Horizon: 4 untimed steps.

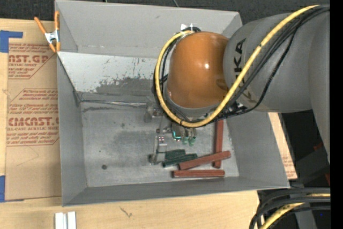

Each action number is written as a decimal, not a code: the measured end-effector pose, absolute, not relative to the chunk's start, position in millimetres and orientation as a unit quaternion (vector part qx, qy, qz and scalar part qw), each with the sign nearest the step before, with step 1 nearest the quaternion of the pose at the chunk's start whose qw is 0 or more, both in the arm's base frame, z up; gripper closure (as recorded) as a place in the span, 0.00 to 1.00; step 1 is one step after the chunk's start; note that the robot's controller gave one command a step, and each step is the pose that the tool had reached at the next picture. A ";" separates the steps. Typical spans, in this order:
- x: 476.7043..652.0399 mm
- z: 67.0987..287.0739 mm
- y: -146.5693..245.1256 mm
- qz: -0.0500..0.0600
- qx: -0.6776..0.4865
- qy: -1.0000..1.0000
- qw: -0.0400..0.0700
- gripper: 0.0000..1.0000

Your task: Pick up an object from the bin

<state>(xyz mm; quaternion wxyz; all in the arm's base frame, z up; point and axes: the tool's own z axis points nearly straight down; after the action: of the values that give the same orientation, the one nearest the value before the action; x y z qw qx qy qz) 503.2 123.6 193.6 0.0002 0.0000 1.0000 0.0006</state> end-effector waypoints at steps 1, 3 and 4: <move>502.1 167.7 90.8 0.002 -0.071 0.997 0.003 0.00; 500.8 72.4 54.1 0.001 -0.172 0.985 -0.004 1.00; 500.8 72.4 54.1 0.001 -0.172 0.985 -0.004 1.00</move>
Offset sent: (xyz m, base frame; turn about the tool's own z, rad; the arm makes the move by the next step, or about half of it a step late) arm 0.0203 -0.0555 -0.0782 -0.1860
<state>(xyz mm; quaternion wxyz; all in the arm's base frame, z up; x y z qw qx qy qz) 500.8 54.1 72.4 -0.0036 -0.1715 0.9852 0.0006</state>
